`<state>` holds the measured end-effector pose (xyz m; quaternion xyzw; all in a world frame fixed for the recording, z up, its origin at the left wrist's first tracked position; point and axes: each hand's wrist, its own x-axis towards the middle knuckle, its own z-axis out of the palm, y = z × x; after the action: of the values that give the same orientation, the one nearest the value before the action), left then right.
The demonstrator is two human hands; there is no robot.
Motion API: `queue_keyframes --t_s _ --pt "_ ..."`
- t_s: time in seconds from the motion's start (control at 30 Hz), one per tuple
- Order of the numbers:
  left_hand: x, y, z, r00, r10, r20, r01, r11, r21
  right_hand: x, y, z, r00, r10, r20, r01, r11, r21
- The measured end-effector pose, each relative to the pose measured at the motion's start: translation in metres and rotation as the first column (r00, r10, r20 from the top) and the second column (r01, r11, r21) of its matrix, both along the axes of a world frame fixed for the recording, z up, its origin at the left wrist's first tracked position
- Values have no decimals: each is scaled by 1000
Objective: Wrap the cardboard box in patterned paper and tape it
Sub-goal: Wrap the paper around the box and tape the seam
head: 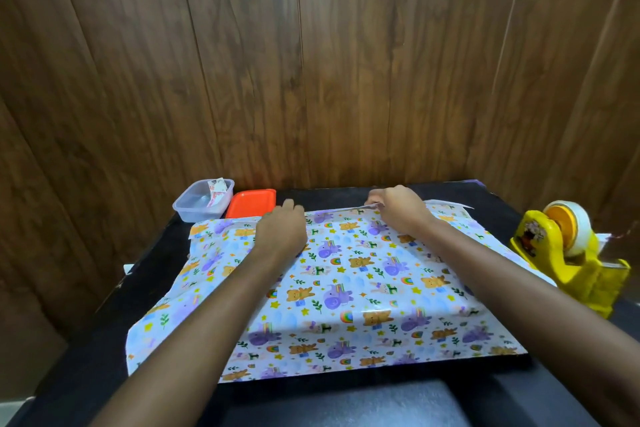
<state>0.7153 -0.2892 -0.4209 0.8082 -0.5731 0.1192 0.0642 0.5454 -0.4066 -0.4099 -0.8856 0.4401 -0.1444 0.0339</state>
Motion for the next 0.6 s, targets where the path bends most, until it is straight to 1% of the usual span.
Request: queue_keyframes --t_s 0.1,0.23,0.4,0.43,0.5,0.57,0.6 --pt "-1 3 -2 999 -5 40 6 1000 -20 -2 2 0 999 18 -38 -17 1000 19" --pt "-3 5 1 994 -24 108 23 1000 10 -5 5 -1 997 24 -76 -22 999 31" --pt "-3 9 5 998 -53 44 54 998 -20 -10 4 -6 981 1 -195 13 998 66" --pt "-3 9 5 996 -86 28 86 996 8 -12 5 -7 977 6 -213 12 997 81" --pt "-4 9 5 990 -142 -11 142 980 142 -16 8 -6 969 20 -246 10 993 117" --pt "-5 7 2 989 -133 -63 145 954 262 -20 13 -5 966 19 -259 19 989 147" --pt "-6 7 1 989 -112 -95 135 945 297 -23 15 -4 968 10 -249 30 987 156"
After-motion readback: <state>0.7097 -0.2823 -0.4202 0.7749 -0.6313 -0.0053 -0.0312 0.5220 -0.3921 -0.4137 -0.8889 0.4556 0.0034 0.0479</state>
